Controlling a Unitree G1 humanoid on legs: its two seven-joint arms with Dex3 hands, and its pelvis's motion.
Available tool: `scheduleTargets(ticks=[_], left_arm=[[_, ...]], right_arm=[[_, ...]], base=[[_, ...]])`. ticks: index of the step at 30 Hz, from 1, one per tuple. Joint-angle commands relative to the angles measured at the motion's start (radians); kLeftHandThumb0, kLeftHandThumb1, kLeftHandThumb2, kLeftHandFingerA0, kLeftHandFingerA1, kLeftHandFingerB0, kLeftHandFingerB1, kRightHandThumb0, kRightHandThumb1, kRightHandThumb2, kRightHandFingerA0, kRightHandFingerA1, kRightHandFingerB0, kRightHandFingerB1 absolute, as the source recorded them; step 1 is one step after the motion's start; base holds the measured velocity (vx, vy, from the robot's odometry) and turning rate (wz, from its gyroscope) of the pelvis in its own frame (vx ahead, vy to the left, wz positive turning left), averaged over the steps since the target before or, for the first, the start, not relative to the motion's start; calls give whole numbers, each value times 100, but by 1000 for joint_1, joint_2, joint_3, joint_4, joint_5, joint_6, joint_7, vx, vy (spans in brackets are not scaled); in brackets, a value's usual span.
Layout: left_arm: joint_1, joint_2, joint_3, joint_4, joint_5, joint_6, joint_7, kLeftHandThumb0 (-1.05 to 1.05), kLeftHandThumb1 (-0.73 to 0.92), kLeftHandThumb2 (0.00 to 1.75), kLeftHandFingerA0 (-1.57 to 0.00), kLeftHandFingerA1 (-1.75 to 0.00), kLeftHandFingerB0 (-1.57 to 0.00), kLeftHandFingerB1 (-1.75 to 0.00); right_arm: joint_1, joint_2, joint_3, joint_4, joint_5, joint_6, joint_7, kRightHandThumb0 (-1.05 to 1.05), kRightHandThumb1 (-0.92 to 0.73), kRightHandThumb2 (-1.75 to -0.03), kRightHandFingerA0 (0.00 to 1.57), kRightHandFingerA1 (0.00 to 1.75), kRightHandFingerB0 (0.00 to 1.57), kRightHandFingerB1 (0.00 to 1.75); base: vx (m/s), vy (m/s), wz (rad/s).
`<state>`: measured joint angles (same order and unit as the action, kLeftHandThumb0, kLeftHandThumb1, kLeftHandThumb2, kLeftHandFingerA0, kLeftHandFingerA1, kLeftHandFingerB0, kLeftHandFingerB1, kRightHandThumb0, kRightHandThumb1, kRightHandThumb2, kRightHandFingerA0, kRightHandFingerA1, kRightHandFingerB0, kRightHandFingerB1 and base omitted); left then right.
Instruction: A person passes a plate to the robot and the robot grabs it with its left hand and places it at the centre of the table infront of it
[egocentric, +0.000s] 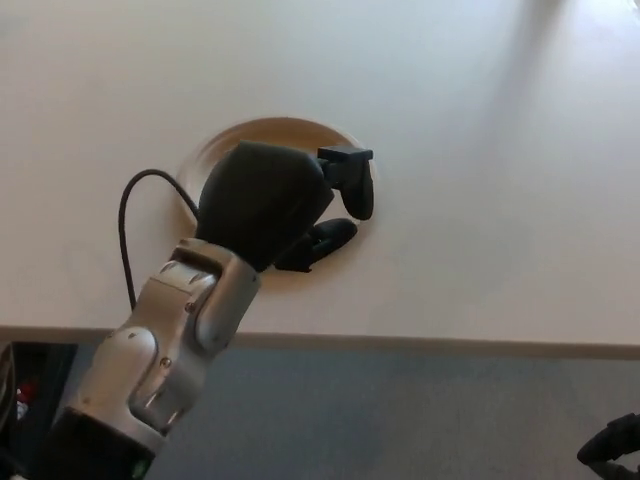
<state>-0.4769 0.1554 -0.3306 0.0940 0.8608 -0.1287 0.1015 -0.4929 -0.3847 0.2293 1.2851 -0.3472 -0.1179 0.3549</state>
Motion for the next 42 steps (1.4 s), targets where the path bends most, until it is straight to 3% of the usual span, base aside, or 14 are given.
scheduleTargets(ticks=[1, 13, 20, 21, 22, 23, 29, 30, 33, 35, 37, 38, 41, 42], left_arm=[[249, 94, 188, -686, -247, -402, 158, -36, 70, 59, -82, -175, -61, -172], [675, 94, 197, -928, -338, -489, 154, -49, 74, 67, -92, -175, -75, -163], [1090, 362, 311, -859, -375, -476, -103, -49, 73, 62, -72, -174, -61, -164], [1149, 424, 327, -859, -371, -412, -204, -73, 62, 94, -86, -131, -59, -116], [1167, 444, 337, -865, -358, -383, -239, -73, 62, 94, -86, -131, -59, -116], [1195, 495, 342, -867, -341, -289, -352, -84, 77, 64, -43, -51, -45, -35], [1140, 537, 243, -766, -122, 17, -614, -97, 65, 105, -7, -32, -8, -19], [1090, 515, 206, -684, -54, 41, -614, -105, 71, 112, -4, -32, -12, -9], [1050, 497, 175, -608, -2, 79, -614, -105, 71, 112, -3, -32, -11, -8], [947, 469, 125, -449, 81, 134, -628, -105, 67, 112, -5, -21, -14, -9], [904, 452, 102, -359, 115, 169, -616, -105, 66, 111, 0, -25, -9, -14], [880, 447, 96, -321, 120, 193, -623, -105, 81, 65, -8, -34, -13, -25], [826, 432, 84, -244, 132, 254, -640, -102, 63, 105, -6, -39, -11, -27], [800, 439, 79, -208, 133, 263, -655, -39, 28, 100, -4, -52, 0, -47]], right_arm=[[-12, -15, -8, 10, 6, 23, 10, -60, -77, -62, 66, 61, 47, 47], [-11, -17, -1, 15, -4, 16, 3, -62, -77, -62, 69, 60, 47, 46], [-10, -18, 3, 15, -7, 3, 6, -61, -77, -63, 70, 62, 48, 48], [-10, -19, 7, 14, -12, -1, 5, -63, -76, -62, 68, 62, 47, 48], [-11, -18, 5, 15, -10, 3, 6, -63, -76, -62, 68, 62, 47, 48], [-15, -15, -1, 16, -3, 15, 9, -61, -76, -62, 66, 61, 46, 47], [-18, -14, 3, 16, -7, 17, 4, -60, -76, -62, 69, 62, 46, 47], [-18, -15, -1, 16, -3, 18, 6, -60, -59, -102, 68, 74, 40, 59], [-15, -12, 0, 16, -4, 18, 4, -60, -59, -102, 69, 74, 40, 59], [-15, -12, -3, 16, -1, 22, 6, -60, -77, -63, 68, 62, 48, 48], [-12, -14, -1, 17, -3, 15, 7, -60, -60, -102, 69, 74, 41, 59], [-11, -14, -3, 16, -1, 16, 9, -61, -76, -63, 65, 62, 47, 49], [-12, -13, -7, 16, 4, 23, 12, -61, -76, -62, 65, 62, 47, 48], [-13, -13, -6, 17, 3, 27, 13, -60, -77, -63, 65, 61, 46, 48]], base=[[0, 0, 0], [0, 0, 0], [0, 0, 0], [0, 0, 0], [0, 0, 0], [0, 0, 0], [0, 0, 0], [0, 0, 0], [0, 0, 0], [0, 0, 0], [0, 0, 0], [0, 0, 0], [0, 0, 0], [0, 0, 0]])
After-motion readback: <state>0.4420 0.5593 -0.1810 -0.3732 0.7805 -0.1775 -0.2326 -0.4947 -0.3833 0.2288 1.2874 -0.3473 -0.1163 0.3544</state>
